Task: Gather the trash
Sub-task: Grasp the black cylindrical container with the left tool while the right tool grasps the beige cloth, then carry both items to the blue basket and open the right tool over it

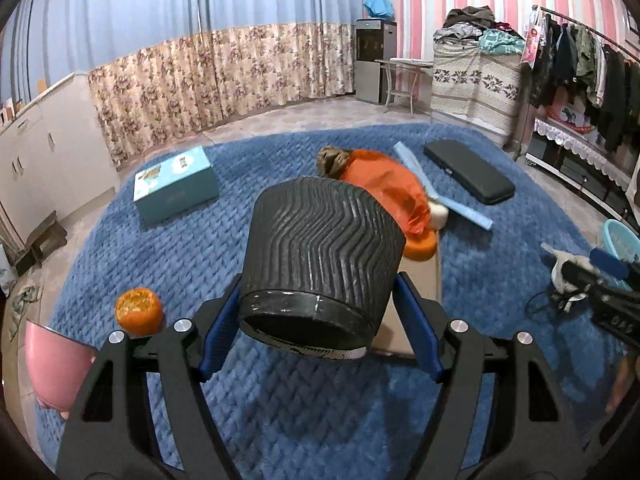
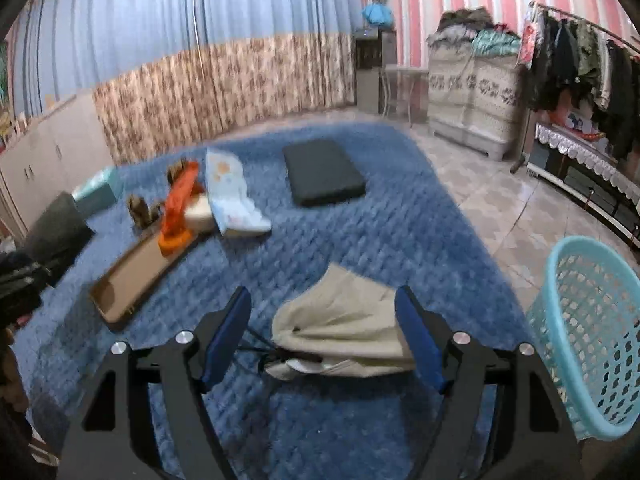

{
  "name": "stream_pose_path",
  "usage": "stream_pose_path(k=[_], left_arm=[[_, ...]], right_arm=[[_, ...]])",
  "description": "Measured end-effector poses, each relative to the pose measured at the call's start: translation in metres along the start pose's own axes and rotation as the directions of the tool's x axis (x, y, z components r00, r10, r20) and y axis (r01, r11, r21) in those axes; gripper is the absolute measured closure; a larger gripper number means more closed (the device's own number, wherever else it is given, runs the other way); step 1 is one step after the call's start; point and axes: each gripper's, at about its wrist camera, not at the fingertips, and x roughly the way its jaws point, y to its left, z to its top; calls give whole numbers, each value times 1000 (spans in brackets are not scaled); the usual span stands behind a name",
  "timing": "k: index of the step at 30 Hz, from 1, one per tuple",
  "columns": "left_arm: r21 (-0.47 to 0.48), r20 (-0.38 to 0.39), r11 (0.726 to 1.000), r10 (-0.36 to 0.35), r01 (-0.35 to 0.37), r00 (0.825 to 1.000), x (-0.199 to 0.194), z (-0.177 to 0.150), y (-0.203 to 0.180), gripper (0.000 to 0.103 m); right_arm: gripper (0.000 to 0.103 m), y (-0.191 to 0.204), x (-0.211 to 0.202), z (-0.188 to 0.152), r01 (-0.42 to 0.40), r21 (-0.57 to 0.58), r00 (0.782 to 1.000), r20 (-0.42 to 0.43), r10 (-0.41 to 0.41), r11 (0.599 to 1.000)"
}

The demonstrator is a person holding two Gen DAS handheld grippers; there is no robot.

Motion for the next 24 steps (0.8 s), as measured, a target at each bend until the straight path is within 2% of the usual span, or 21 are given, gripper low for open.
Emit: stream_pose_path(k=[2,4,5,8,10,13,15,17,24], left_arm=[[-11,-10,1000,3,-3,1000,4,-1,5,31],[-19,-15,1000,6,-6,1000,7,-1,10,31],[-23,-15,1000,6,-7,1000,7,-1,11,31],[-28,-10,1000,5,-5,1000,5,0,14,31],[-32,-8,999,4,-4,1000,4,1,13,31],[-33,-1,999,0,0,1000,0,4,10,31],[-24,9,1000,-1,1,1000,-4,6,7,31],[-15,20,1000,-5,5,1000,-7,8,1,31],[28,47,997,-75,74,996,-12,22,-39,31]], right_arm=[[33,2,10,-4,6,-4,999,-44,-6,1000],[49,4,14,-6,34,-25,998,-58,-35,999],[50,3,13,-7,23,-25,998,-54,-24,999],[63,2,11,-8,5,-21,999,-51,-6,1000],[76,0,7,-8,-4,-15,999,-38,3,1000],[87,-4,0,-5,-7,-2,1000,-12,7,1000],[87,-13,-21,1,-10,35,999,53,8,999],[87,-21,-32,5,-8,55,997,79,4,998],[87,-51,-70,10,84,98,983,156,-99,992]])
